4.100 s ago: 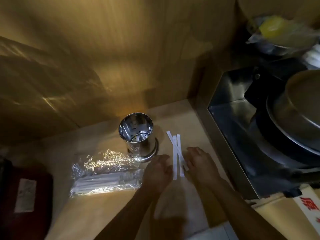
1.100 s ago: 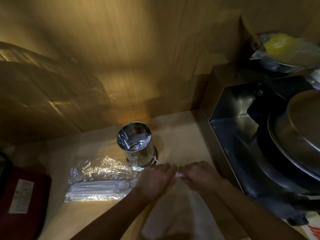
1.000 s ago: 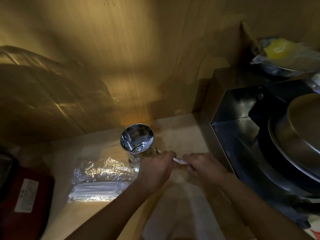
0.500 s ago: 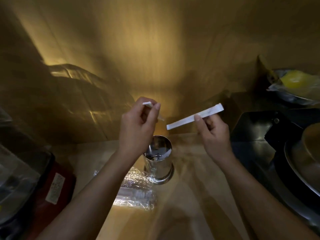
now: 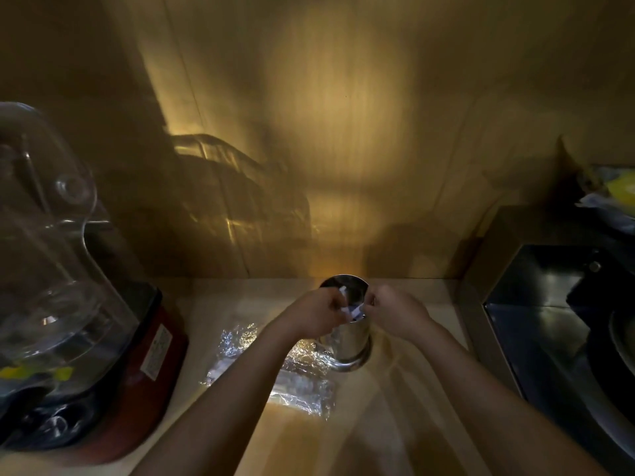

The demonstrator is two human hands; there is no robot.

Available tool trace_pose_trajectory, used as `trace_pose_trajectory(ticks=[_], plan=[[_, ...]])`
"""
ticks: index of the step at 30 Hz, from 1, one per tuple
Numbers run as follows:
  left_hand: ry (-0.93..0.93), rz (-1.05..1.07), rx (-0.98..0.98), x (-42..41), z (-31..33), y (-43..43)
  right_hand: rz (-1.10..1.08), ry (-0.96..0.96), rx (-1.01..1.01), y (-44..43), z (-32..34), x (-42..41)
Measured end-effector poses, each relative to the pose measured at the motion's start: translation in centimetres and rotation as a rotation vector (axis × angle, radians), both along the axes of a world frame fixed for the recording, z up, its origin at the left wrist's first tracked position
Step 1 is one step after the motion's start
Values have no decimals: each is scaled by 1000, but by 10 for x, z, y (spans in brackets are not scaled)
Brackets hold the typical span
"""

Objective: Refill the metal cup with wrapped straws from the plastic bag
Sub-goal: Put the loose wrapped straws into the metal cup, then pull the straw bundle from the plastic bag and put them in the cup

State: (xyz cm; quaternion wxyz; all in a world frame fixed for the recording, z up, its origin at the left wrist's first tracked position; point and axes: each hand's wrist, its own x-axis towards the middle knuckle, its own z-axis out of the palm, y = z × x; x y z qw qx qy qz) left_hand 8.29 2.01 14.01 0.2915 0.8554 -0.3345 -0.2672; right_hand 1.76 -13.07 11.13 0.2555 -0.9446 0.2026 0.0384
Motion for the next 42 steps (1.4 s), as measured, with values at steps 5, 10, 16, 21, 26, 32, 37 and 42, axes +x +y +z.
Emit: trace_pose_trajectory(ticks=[5, 10, 16, 21, 26, 32, 37, 42], plan=[[-171, 189, -215, 3, 14, 13, 26, -188, 9, 12, 17, -9], [-412, 375, -332, 0, -7, 43, 139, -368, 22, 43, 24, -20], [-539, 311, -153, -1, -70, 81, 301, -330, 96, 92, -26, -12], [-439, 139, 243, -2, -131, 116, 346, -114, -64, 114, -90, -5], [-364, 55, 436, -4, -166, 157, 402, 30, -182, 120, -132, -9], [-451, -46, 429, 8, -157, 165, 444, 139, -148, 132, -141, -5], [-591, -237, 572, 17, -140, 169, 524, 207, -232, 144, -144, -1], [-623, -137, 398, 15, -149, 158, 496, -21, -323, 145, -136, -6]])
